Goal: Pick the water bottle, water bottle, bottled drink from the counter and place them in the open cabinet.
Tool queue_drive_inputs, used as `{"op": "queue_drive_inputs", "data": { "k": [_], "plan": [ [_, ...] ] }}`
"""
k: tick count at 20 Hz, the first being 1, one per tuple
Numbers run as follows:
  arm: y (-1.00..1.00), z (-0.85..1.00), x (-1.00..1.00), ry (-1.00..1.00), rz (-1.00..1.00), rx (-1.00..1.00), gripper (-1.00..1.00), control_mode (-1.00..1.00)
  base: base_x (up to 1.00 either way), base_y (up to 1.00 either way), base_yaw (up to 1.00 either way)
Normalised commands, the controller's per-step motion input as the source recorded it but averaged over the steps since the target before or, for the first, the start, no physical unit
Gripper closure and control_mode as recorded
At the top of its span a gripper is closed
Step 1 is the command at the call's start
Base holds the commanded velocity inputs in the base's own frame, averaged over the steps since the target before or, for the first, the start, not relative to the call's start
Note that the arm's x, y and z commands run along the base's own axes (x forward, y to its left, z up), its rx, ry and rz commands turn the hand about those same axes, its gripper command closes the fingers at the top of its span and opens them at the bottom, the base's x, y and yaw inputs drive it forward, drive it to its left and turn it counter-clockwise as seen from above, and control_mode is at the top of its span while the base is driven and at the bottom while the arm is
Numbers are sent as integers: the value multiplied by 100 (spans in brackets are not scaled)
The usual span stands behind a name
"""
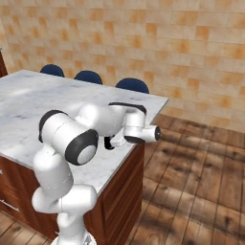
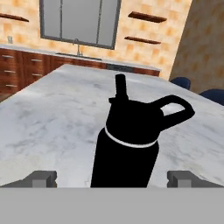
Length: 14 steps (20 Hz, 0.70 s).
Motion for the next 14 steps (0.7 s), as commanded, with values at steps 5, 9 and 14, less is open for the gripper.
{"op": "queue_drive_inputs", "data": {
  "k": [5,9,14],
  "plan": [
    [1,-9,5,-2,3,0,-100,-100,0,0,0],
    [7,-7,11,0,0,0,-100,-100,0,0,0],
    [12,-7,15,0,0,0,-100,-100,0,0,0]
  ]
}}
